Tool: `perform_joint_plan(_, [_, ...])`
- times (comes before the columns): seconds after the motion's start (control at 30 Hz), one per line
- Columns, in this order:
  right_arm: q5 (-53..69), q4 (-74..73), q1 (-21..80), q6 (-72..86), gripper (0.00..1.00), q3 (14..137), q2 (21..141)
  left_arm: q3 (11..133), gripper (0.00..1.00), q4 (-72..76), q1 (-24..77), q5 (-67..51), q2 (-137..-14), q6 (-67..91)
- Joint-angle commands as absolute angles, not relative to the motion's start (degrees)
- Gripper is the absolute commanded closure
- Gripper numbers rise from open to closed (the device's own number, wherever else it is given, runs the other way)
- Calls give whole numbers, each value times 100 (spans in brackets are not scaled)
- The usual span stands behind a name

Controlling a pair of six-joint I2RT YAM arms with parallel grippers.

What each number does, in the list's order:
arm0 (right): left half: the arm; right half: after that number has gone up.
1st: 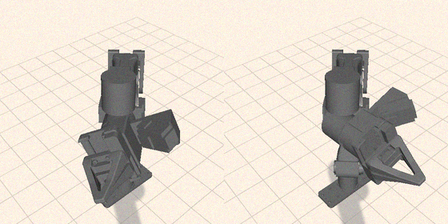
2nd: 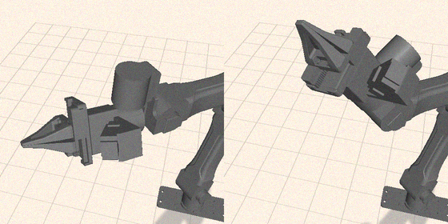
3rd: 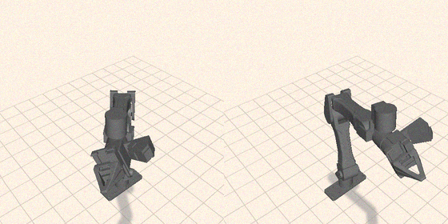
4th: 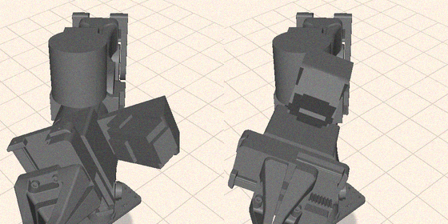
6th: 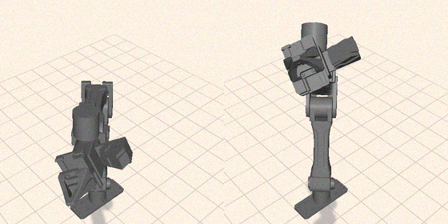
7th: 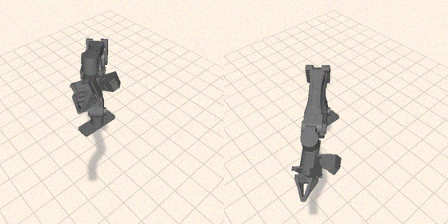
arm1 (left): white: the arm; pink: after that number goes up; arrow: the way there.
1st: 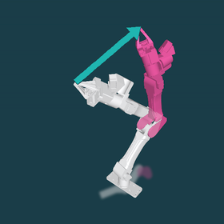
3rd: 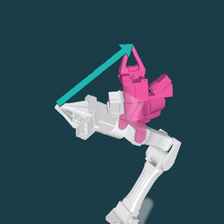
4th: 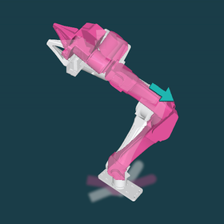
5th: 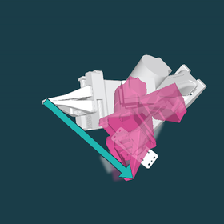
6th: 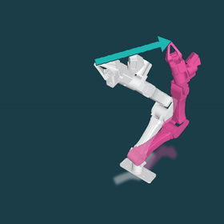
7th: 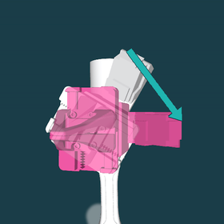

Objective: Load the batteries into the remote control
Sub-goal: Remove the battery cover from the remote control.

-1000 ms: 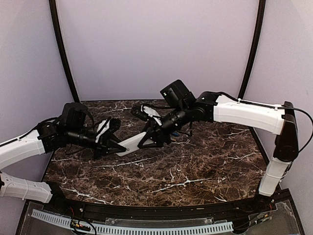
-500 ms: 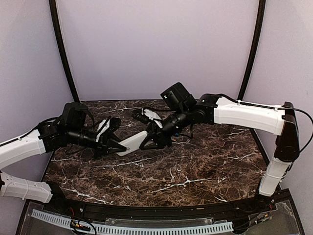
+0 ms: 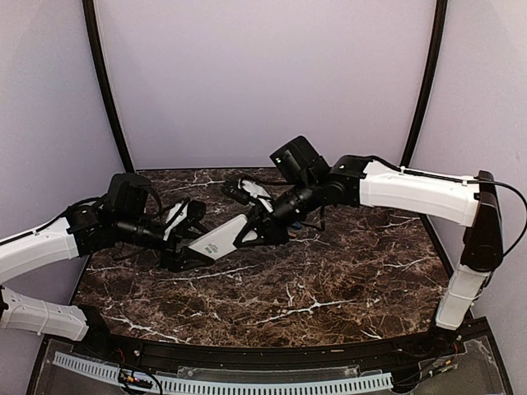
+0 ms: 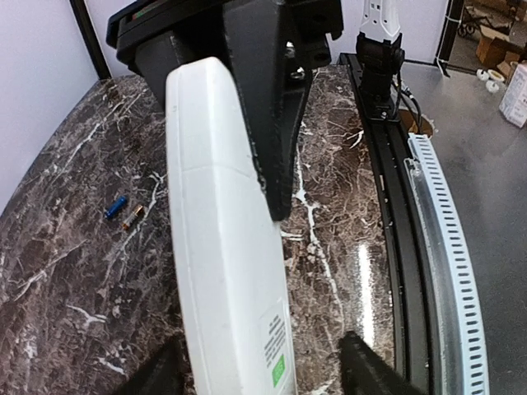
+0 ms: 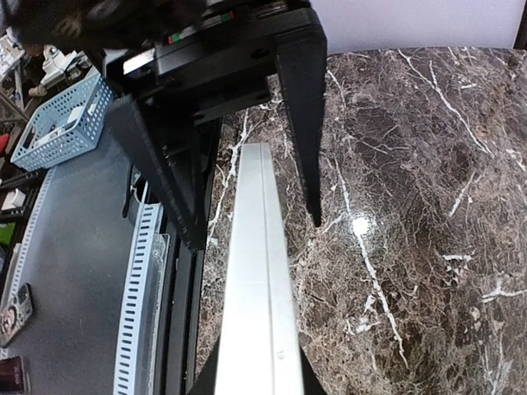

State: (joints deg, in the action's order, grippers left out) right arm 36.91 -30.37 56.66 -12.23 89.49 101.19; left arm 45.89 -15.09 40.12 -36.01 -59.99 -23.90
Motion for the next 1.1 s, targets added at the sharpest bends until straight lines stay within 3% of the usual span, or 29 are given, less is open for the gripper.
perform_joint_plan(0.0, [3933,-2885,5546,-238,100,9382,10206,4513,26,-1126,4060,-2982,-5812,-2965])
perform_joint_plan(0.1, [4204,-2681,5428,495,100,9381,10221,4188,11,-511,4069,-2562,-5472,-3063])
perform_joint_plan(0.23, [4510,-2067,5194,1750,100,9110,10228,3601,2,545,4077,-2154,-4931,-3319])
perform_joint_plan(0.5, [4685,-1396,5199,2773,100,8887,10578,3505,1,730,4093,-1390,-5048,-3848])
perform_joint_plan(0.7, [4922,-1036,5241,3002,100,8899,10671,3634,1,654,4104,-1456,-5399,-4109])
perform_joint_plan(0.87, [4965,-984,5299,3059,100,8844,10745,3684,9,596,4113,-1673,-5608,-4020])
perform_joint_plan(0.97, [4955,-924,5298,3086,100,8790,10728,3730,25,585,4113,-1692,-5647,-3951])
perform_joint_plan(1.07, [4948,-923,5297,3077,100,8772,10748,3719,35,685,4112,-1769,-5631,-3871])
